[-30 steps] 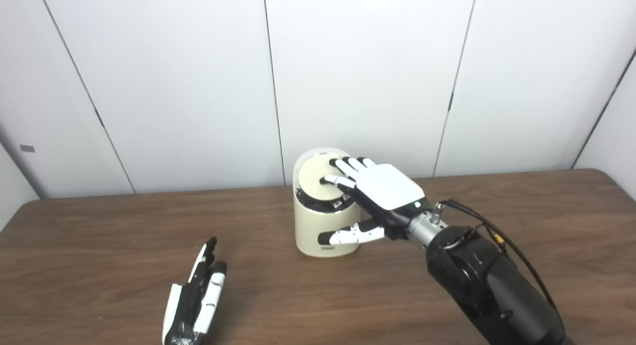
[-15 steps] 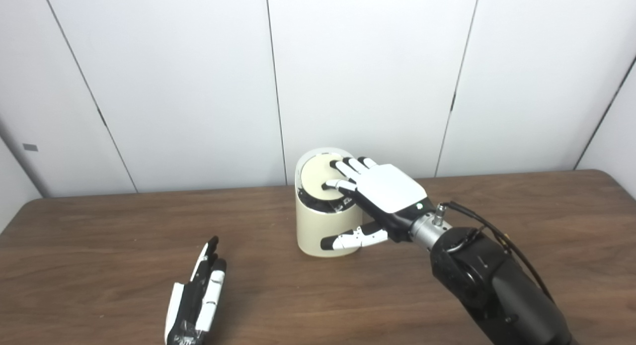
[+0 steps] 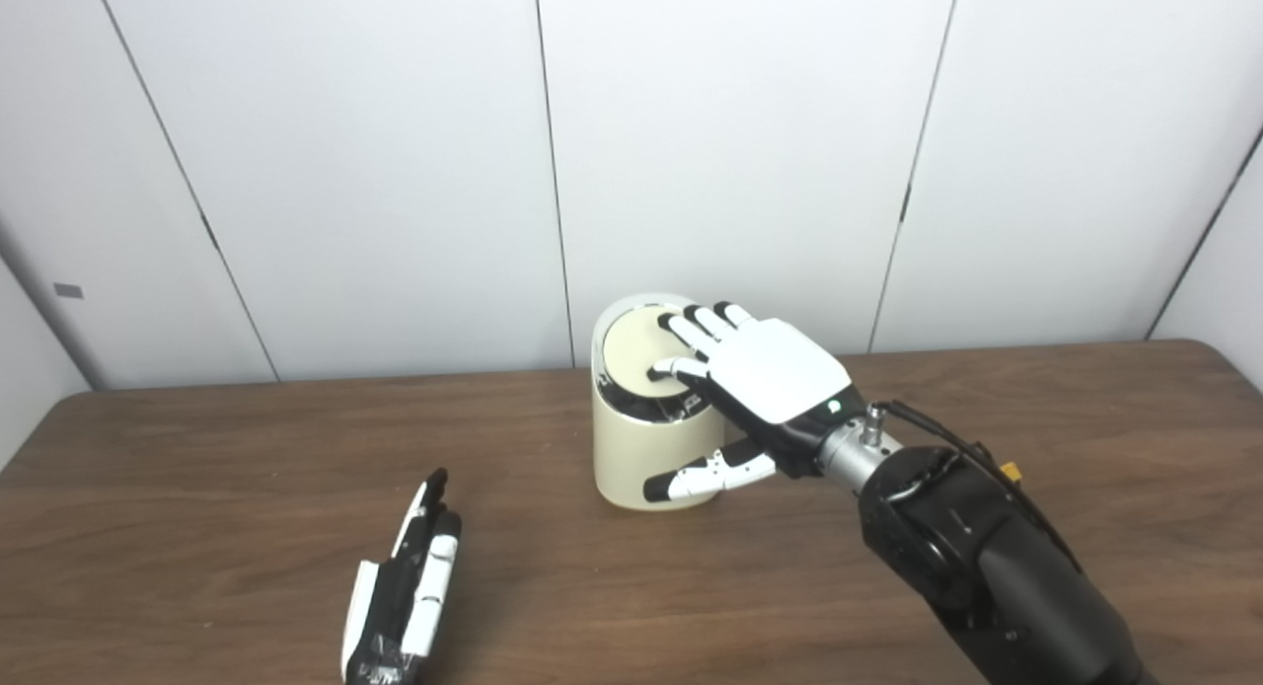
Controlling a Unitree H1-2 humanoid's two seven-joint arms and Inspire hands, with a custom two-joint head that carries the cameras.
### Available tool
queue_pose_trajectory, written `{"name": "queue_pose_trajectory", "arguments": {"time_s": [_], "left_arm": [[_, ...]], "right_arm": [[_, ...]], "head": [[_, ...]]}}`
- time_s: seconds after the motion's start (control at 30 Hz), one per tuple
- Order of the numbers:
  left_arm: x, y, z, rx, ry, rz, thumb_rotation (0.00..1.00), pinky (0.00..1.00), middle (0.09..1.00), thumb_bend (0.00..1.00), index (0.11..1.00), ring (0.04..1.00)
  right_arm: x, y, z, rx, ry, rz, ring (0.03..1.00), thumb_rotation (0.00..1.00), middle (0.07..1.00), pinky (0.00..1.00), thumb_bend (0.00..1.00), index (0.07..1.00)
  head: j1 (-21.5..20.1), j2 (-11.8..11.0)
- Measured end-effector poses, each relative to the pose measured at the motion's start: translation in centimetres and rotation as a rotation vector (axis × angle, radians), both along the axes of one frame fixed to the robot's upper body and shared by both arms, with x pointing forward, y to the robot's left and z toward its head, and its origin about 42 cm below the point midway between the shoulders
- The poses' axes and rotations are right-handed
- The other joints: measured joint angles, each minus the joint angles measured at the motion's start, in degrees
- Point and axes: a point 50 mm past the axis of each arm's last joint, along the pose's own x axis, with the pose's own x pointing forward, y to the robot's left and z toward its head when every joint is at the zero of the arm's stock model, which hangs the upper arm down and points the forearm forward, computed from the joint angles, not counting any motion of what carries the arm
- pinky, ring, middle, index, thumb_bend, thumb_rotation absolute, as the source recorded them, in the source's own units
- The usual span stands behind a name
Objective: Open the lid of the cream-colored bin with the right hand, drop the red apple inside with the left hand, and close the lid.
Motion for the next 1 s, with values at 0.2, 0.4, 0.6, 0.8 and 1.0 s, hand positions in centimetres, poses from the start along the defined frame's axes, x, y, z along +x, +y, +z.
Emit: {"name": "queue_pose_trajectory", "arguments": {"time_s": [0.2,0.4,0.6,0.8,1.0], "left_arm": [[0.0,0.0,0.0,0.003,-0.001,-0.005,0.88,0.96,0.998,0.46,1.000,0.987],[-0.1,0.1,0.1,-0.009,0.002,-0.008,0.82,0.97,0.994,0.42,1.000,0.984],[-0.1,0.2,0.4,-0.043,0.011,-0.011,0.81,0.96,0.987,0.43,1.000,0.978],[-0.1,0.9,0.6,-0.032,0.007,-0.006,0.81,0.97,0.978,0.43,1.000,0.973],[-0.2,2.4,0.7,-0.050,0.005,0.022,0.79,0.96,0.981,0.46,1.000,0.969]], "right_arm": [[-0.9,-0.9,-0.6,0.114,0.049,-0.022,1.000,1.00,1.000,1.00,0.63,0.893],[-2.2,-3.0,-0.3,0.241,0.065,-0.086,1.000,1.00,1.000,1.00,0.61,0.998],[-3.0,-5.1,0.3,0.332,0.067,-0.160,1.000,1.00,1.000,0.95,0.61,1.000],[-4.3,-7.1,-2.2,0.430,0.177,-0.221,1.000,1.00,1.000,0.97,0.57,1.000],[-5.6,-9.4,-5.3,0.557,0.296,-0.266,1.000,1.00,1.000,0.96,0.53,1.000]], "head": [[0.35,-0.09],[0.44,0.00],[0.09,-0.09],[0.79,-1.14],[2.11,-0.44]]}}
